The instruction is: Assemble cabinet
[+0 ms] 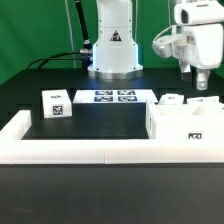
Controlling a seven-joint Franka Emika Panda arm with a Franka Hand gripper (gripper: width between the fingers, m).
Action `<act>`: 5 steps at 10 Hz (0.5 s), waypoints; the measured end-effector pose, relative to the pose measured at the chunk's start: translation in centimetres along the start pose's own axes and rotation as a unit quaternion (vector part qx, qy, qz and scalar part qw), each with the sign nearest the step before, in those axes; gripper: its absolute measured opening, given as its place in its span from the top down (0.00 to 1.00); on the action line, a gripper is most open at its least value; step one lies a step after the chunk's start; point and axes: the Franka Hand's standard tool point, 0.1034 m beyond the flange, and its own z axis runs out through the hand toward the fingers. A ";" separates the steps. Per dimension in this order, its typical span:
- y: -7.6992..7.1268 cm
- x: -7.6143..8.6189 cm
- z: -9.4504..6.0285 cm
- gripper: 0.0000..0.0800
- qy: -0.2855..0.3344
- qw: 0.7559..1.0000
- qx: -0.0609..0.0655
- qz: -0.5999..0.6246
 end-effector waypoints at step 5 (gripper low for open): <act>-0.2 1.7 0.5 0.00 -0.003 0.999 0.001 -0.034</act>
Offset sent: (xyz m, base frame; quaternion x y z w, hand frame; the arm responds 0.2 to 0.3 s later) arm 0.0000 0.0000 0.0000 0.0000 0.0000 0.0000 1.0000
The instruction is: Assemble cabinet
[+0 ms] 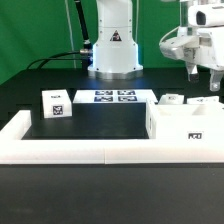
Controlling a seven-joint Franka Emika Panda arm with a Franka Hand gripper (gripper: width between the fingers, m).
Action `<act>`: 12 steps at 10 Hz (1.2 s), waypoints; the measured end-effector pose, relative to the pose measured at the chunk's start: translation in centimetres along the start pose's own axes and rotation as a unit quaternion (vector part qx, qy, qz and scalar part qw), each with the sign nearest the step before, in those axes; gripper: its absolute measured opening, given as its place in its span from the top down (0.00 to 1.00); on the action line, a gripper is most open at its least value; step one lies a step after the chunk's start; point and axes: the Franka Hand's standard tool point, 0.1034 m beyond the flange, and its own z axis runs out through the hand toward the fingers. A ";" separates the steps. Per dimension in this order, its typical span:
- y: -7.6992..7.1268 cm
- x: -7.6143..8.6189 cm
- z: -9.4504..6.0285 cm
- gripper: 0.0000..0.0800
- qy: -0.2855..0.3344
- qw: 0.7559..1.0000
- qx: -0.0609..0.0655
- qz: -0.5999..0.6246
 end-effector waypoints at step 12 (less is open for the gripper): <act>-3.2 3.2 4.5 0.16 0.031 0.999 0.021 -0.012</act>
Offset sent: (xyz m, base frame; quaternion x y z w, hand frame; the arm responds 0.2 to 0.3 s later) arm -0.0114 0.0231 -0.0072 -0.0182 0.0209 -0.0503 0.9983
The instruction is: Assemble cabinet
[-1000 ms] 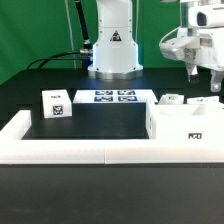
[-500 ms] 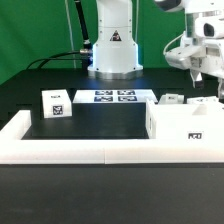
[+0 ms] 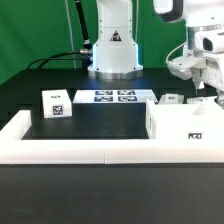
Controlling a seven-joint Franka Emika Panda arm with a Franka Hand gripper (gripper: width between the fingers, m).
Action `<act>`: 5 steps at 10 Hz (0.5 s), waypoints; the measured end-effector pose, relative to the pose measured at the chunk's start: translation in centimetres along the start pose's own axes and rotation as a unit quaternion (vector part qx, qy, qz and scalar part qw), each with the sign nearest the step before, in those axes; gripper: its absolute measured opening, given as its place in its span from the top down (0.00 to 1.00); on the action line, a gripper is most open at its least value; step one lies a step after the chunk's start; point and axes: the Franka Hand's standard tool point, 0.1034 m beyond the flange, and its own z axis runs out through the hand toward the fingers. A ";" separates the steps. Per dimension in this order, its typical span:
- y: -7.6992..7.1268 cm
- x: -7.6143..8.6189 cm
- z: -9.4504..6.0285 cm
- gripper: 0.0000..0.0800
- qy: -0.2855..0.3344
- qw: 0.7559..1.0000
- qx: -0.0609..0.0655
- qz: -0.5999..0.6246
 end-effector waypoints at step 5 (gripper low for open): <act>-0.2 -0.3 0.3 0.92 0.000 1.000 0.004 0.005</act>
Offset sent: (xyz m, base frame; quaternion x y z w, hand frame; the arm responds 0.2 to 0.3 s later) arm 0.0014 -0.0031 -0.0043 0.0032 0.0011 -0.0040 1.0000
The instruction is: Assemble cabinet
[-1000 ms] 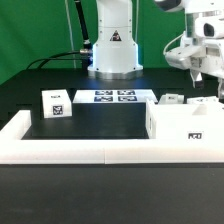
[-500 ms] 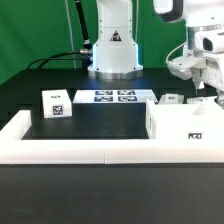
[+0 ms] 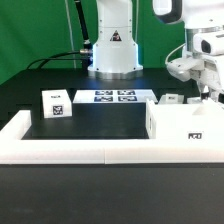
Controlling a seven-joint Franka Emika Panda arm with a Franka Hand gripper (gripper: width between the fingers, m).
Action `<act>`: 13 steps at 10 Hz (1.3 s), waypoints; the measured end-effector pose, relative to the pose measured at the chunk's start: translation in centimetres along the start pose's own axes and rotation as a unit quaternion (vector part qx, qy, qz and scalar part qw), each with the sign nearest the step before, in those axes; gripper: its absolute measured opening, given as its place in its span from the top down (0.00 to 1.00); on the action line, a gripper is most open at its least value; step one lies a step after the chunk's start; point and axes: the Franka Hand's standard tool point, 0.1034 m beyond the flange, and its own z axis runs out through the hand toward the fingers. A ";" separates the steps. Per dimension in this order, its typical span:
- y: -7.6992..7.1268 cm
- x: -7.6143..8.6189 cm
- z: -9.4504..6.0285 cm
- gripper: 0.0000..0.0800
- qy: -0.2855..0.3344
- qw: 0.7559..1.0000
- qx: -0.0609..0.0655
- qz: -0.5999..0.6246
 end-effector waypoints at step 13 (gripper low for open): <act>1.8 -4.8 -5.4 0.91 -0.028 0.995 -0.031 0.089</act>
Offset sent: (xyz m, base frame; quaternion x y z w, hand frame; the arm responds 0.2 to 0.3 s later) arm 0.0000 0.0000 0.0000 0.0000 0.0000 0.0000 1.0000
